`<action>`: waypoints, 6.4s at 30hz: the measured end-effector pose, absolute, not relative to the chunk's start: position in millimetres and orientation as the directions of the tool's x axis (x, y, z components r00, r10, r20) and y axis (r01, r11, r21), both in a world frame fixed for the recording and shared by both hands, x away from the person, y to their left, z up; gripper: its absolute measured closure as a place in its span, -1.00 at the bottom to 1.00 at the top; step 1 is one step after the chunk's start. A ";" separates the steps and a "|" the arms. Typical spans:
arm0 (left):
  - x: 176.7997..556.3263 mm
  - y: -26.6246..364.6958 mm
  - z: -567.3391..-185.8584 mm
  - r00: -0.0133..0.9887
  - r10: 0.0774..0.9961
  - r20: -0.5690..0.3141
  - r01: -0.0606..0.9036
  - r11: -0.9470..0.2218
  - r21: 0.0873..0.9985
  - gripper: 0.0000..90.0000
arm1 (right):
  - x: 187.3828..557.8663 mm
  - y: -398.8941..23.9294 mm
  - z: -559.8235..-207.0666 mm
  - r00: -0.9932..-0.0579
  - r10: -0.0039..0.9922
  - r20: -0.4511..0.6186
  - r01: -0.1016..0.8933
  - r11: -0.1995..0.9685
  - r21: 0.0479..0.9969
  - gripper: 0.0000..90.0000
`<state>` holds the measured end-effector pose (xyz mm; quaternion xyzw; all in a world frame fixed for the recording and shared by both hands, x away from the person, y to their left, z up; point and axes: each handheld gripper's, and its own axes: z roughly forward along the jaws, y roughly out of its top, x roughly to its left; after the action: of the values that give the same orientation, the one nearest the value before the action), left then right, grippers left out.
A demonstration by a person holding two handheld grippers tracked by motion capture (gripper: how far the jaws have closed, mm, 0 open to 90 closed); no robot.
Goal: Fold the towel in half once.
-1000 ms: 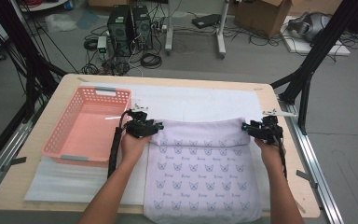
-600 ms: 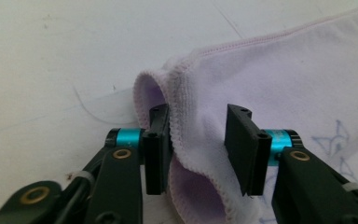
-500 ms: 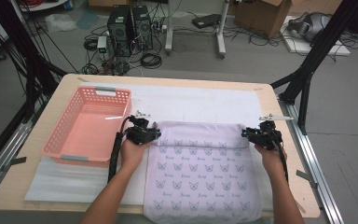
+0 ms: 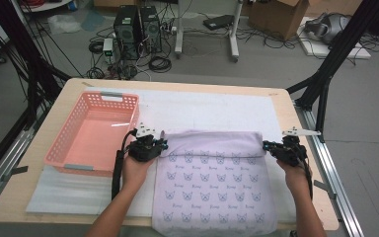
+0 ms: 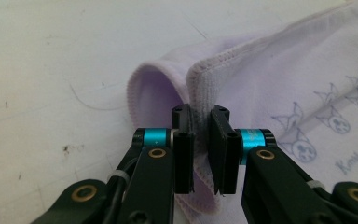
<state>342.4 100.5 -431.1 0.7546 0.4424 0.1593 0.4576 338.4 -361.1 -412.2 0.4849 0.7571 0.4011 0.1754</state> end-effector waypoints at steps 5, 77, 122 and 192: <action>328.1 104.9 -431.9 0.581 0.799 -0.156 0.503 -0.202 0.840 0.83 | 323.8 -363.8 -414.3 -0.480 0.870 0.118 0.581 0.214 0.785 0.93; 177.5 115.0 -444.3 0.753 0.627 -0.201 0.451 -0.268 0.852 0.93 | 162.0 -357.9 -421.9 -0.526 0.840 0.133 0.580 0.240 0.779 0.91; 272.5 116.8 -425.2 0.679 0.681 -0.273 0.476 -0.125 0.871 -0.09 | 276.1 -338.5 -438.1 -0.426 0.904 -0.032 0.628 0.321 0.709 0.45; 439.1 85.1 -425.5 0.466 0.868 -0.171 0.562 -0.141 0.815 0.92 | 402.4 -354.0 -423.4 -0.369 0.928 0.058 0.577 0.179 0.797 0.91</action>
<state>439.1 85.1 -425.5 0.7350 0.4863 0.1742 0.4392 402.4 -354.0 -423.4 0.5131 0.7330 0.3835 0.2288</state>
